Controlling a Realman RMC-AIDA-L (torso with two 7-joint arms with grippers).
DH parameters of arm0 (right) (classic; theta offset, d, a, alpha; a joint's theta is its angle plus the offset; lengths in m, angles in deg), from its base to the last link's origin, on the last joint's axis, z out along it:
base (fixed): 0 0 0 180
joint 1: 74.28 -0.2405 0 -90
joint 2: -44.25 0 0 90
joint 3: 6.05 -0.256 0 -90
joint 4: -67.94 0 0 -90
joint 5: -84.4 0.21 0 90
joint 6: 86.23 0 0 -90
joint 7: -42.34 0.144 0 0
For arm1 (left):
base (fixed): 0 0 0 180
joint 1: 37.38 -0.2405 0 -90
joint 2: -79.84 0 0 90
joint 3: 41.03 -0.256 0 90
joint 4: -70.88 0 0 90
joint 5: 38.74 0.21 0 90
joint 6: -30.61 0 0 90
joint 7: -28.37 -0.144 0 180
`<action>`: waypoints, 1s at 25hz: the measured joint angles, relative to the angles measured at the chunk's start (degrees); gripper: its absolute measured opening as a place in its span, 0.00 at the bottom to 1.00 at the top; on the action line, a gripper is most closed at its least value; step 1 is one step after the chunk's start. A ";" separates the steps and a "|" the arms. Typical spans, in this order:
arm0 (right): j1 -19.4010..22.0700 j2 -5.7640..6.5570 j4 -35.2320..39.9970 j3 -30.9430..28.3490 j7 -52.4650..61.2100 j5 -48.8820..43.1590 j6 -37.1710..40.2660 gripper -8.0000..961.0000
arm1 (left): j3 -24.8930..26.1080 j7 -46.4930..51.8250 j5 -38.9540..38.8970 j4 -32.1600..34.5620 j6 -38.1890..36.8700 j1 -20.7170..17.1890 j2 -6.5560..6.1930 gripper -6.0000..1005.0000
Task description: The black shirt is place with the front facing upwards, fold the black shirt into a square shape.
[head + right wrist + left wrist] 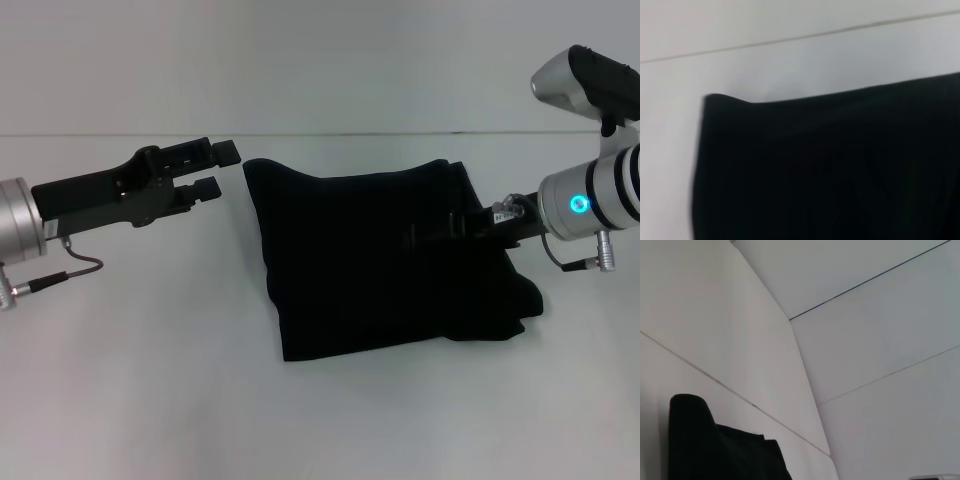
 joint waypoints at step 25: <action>0.84 0.65 1.90 0.10 -0.53 -0.15 1.33 0.85 | -0.01 0.41 -0.11 -0.09 1.31 0.11 0.10 0.75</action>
